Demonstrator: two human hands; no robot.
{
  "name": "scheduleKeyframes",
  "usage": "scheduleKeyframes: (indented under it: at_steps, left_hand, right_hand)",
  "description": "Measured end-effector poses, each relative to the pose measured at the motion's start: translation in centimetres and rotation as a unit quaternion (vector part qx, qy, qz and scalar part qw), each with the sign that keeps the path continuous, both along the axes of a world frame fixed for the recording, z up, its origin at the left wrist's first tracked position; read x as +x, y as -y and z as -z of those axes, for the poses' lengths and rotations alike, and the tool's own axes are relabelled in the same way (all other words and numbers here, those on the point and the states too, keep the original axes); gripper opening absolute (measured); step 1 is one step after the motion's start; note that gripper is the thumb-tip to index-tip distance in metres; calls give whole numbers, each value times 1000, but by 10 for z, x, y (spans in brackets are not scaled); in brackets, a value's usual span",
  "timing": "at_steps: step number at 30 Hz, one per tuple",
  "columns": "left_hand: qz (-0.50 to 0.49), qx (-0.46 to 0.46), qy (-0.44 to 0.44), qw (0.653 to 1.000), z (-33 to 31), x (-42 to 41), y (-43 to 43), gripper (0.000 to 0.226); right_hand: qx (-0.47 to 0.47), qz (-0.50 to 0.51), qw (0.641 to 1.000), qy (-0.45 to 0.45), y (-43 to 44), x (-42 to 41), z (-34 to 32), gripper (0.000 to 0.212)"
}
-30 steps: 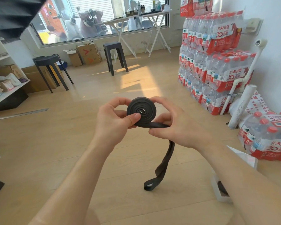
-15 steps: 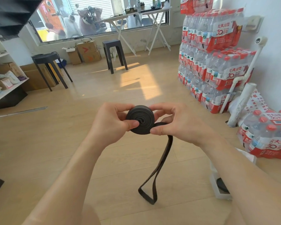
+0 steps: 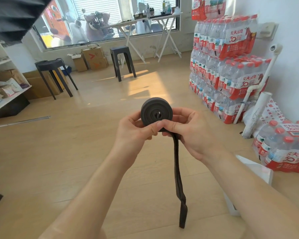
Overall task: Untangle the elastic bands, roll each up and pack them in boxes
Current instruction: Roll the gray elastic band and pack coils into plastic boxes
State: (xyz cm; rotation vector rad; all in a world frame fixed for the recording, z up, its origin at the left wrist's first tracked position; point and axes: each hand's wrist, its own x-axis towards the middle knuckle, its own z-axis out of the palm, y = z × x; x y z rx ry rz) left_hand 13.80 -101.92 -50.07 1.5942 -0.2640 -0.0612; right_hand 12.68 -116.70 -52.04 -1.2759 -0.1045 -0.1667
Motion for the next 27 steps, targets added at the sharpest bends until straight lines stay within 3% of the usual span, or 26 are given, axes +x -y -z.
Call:
scheduleKeyframes:
  at_steps: [4,8,10,13,20,27]
  left_hand:
    - [-38,-11,12,999,-1,3,0,25]
    - [-41,14,1,999,-7,8,-11,26]
    - [-34,45,-17,998,-8,11,-16,24]
    - [-14,85,-39,996,-10,13,-22,25]
    - [34,131,-39,990,-11,16,-27,26]
    - [49,180,-40,982,-10,19,-28,25]
  right_hand:
    - [-22,-57,998,2,6,1,0,34]
    - [-245,-95,965,8,11,-5,-2,68]
    - [-327,-52,943,17,12,-6,-5,68]
    - [-374,-46,926,22,17,-6,-11,62]
    - [-400,-25,915,56,21,-13,-21,63]
    - [-363,-67,926,80,17,-10,-15,73]
